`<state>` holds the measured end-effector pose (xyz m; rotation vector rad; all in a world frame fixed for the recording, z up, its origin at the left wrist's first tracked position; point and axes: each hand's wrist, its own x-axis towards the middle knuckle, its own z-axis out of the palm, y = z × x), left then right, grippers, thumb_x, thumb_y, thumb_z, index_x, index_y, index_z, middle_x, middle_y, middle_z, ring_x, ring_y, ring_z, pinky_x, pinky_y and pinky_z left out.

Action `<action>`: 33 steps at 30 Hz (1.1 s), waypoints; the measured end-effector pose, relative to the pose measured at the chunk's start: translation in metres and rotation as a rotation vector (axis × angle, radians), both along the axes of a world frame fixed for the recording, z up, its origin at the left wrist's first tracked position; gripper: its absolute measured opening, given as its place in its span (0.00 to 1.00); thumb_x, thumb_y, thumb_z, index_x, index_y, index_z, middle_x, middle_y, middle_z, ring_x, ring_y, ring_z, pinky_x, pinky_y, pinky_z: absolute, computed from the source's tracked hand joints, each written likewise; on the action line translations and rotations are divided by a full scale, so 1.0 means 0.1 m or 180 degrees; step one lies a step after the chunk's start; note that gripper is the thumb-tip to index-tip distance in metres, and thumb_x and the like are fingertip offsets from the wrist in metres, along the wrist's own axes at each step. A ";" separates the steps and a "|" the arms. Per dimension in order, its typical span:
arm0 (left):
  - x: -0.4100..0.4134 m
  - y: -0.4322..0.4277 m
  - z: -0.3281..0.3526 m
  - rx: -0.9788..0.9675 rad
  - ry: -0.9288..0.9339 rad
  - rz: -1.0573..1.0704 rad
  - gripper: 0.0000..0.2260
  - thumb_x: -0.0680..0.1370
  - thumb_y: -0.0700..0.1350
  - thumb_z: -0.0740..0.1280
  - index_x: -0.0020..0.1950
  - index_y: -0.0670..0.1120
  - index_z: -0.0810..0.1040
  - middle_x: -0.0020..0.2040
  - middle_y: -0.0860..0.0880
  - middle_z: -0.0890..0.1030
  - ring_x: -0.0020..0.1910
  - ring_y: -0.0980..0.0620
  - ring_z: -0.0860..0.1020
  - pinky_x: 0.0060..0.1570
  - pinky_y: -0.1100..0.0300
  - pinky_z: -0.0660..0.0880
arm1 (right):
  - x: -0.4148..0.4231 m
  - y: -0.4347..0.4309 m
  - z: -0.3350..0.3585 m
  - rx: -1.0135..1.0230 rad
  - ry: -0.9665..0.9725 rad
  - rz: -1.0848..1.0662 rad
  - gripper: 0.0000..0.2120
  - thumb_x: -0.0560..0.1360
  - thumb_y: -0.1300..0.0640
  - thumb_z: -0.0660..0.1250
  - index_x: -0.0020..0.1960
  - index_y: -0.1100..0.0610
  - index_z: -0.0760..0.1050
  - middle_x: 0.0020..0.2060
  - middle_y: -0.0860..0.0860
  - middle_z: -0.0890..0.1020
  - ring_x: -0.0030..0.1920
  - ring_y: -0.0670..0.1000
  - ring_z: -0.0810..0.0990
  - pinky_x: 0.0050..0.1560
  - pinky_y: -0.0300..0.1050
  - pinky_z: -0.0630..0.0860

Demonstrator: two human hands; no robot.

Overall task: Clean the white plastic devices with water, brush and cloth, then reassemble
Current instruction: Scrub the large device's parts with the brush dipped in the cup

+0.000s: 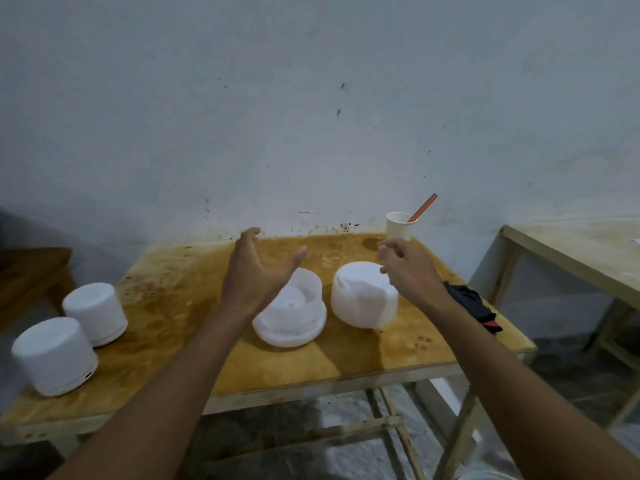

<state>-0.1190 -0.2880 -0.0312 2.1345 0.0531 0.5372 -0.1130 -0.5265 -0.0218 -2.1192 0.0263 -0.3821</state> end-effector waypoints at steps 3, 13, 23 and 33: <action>0.32 -0.38 0.30 0.0151 -0.0208 -0.0339 0.33 0.72 0.64 0.70 0.71 0.50 0.66 0.64 0.51 0.73 0.63 0.51 0.73 0.54 0.57 0.71 | 0.24 -0.43 0.08 -0.0028 0.0032 -0.0202 0.16 0.81 0.48 0.58 0.64 0.53 0.76 0.57 0.50 0.80 0.55 0.51 0.79 0.59 0.55 0.78; 1.91 -1.83 0.27 0.0884 0.0960 -0.1347 0.39 0.73 0.60 0.72 0.78 0.50 0.57 0.75 0.45 0.66 0.69 0.43 0.70 0.61 0.52 0.73 | 1.59 -1.34 -0.07 0.0293 0.0585 -0.0435 0.19 0.82 0.48 0.59 0.69 0.57 0.70 0.66 0.55 0.75 0.58 0.57 0.77 0.46 0.48 0.79; 3.02 -2.41 -0.24 0.0921 0.1333 -0.1373 0.43 0.68 0.60 0.77 0.74 0.45 0.60 0.68 0.44 0.70 0.64 0.44 0.71 0.53 0.54 0.76 | 2.58 -1.43 -0.28 0.0672 0.0748 -0.0305 0.26 0.81 0.44 0.60 0.73 0.57 0.65 0.70 0.57 0.72 0.61 0.62 0.77 0.51 0.52 0.80; 2.98 -2.46 -0.38 0.0260 0.0844 -0.1135 0.35 0.67 0.54 0.79 0.68 0.44 0.68 0.61 0.46 0.75 0.58 0.45 0.75 0.49 0.55 0.77 | 2.51 -1.33 -0.29 0.0456 0.0223 -0.0385 0.17 0.82 0.52 0.60 0.65 0.61 0.75 0.61 0.56 0.80 0.52 0.57 0.81 0.54 0.54 0.82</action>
